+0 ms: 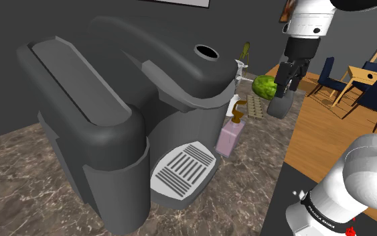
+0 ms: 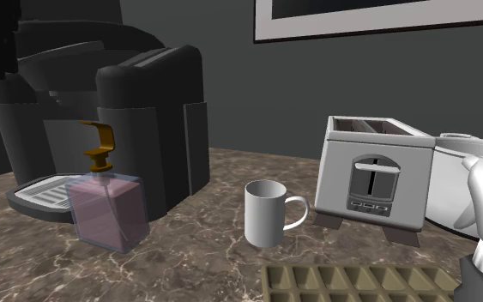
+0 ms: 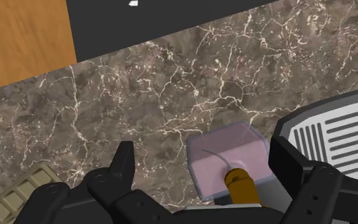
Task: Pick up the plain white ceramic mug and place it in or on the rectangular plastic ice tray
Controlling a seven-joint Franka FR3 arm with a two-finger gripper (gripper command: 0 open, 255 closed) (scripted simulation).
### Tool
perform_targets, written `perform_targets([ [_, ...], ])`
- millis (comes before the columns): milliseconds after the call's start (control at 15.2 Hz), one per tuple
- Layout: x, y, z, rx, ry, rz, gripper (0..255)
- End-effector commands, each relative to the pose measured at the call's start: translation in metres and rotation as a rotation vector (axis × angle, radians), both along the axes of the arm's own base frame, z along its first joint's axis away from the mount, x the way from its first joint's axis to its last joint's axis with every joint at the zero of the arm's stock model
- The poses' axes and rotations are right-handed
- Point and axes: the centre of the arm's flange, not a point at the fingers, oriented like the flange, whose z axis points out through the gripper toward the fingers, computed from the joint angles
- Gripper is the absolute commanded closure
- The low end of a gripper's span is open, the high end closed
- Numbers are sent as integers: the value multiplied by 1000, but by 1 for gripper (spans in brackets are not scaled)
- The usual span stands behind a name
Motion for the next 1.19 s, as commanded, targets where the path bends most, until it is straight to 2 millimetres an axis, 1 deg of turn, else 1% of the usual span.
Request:
perform_targets([
  [0, 0, 0, 0, 0, 0, 0, 0],
  [594, 81, -49, -59, 2, -66, -39, 0],
  [1122, 154, -95, -107, 5, -124, -75, 0],
])
